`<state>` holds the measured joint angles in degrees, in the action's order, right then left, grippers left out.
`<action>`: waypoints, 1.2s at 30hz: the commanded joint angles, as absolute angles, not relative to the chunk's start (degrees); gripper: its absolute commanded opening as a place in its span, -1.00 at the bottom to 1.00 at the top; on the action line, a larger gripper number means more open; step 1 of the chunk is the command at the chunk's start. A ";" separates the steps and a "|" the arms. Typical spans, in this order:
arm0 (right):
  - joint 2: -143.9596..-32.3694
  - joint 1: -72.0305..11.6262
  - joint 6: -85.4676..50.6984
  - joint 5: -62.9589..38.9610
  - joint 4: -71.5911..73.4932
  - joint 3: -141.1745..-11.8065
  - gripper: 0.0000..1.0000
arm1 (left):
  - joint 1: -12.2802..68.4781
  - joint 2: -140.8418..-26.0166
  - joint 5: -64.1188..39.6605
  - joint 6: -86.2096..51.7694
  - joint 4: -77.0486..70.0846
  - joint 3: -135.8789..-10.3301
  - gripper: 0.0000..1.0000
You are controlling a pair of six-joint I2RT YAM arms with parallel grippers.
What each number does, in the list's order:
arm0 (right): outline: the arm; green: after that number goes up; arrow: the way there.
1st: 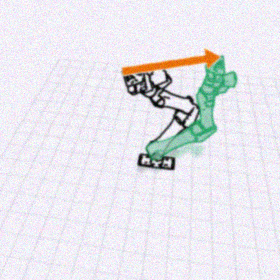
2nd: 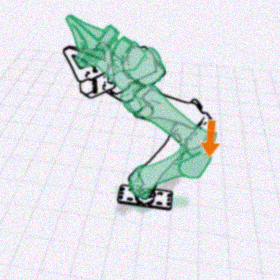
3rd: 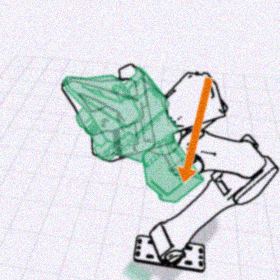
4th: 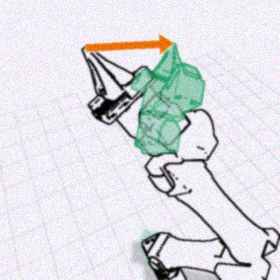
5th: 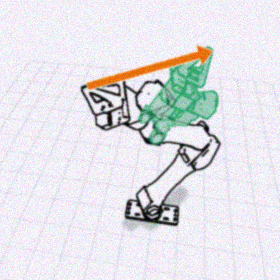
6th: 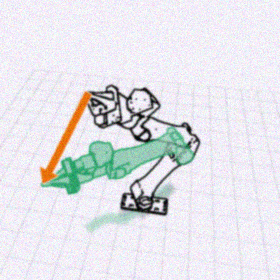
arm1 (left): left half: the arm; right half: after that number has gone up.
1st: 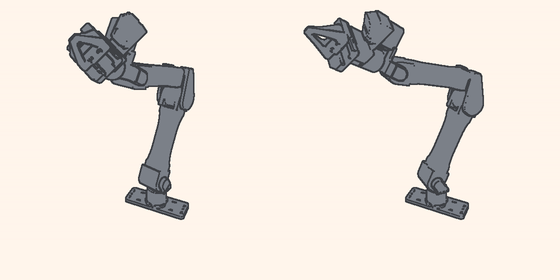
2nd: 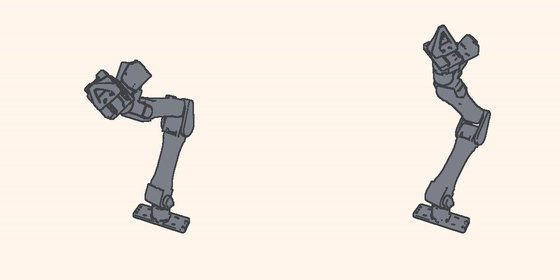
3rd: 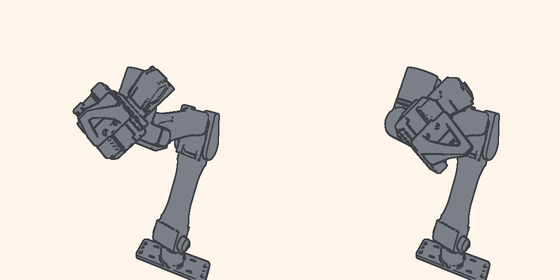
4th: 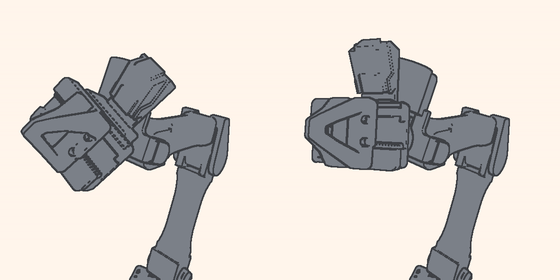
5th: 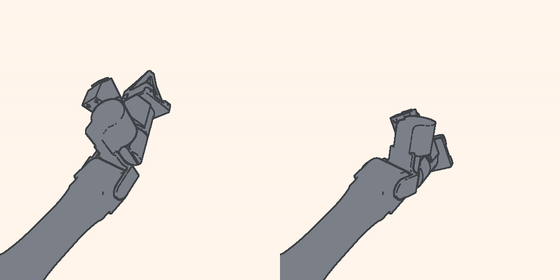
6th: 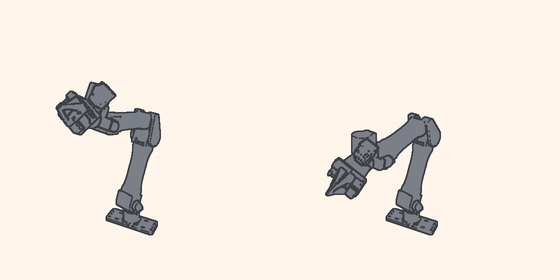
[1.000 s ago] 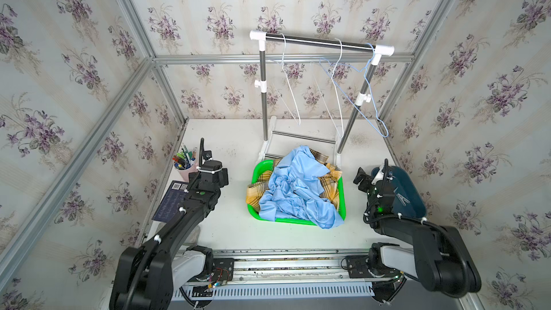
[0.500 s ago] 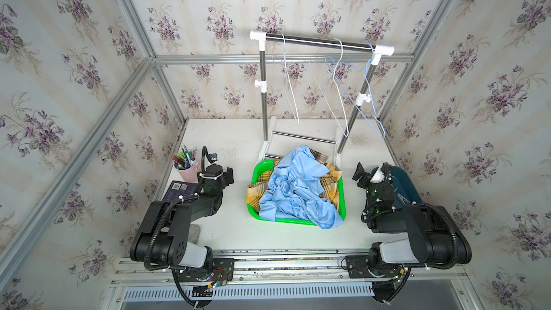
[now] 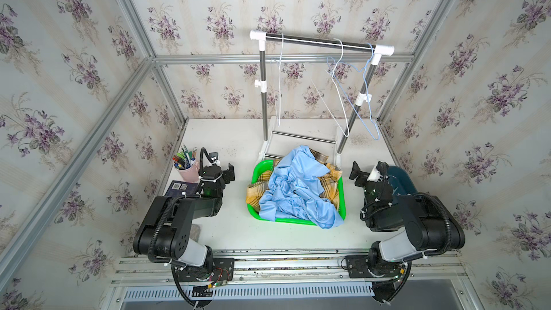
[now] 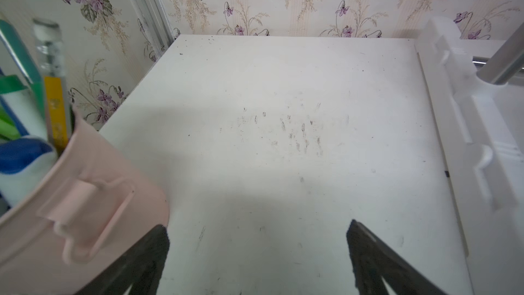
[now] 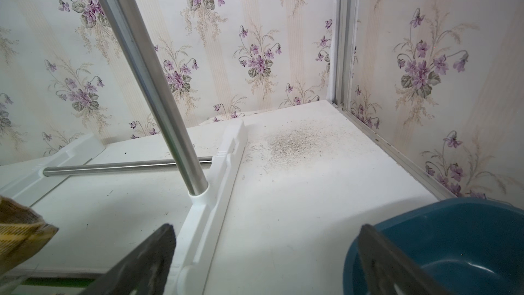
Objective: Remove the clothespins securing long-sleeve shirts to the hanger
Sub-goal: Reset both arms
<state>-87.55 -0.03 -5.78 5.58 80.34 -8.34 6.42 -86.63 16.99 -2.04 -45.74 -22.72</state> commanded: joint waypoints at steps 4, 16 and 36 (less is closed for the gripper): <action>-87.89 -0.09 -4.14 3.49 78.94 -9.67 1.00 | 6.35 -86.82 16.96 -1.45 -45.74 -23.11 0.99; -88.02 0.00 -1.41 -4.14 77.43 -10.64 1.00 | 4.58 -86.62 9.56 -0.78 -45.33 -23.22 0.99; -88.21 0.00 0.80 -9.43 77.53 -11.07 1.00 | 6.81 -86.92 14.63 0.18 -44.45 -24.03 0.99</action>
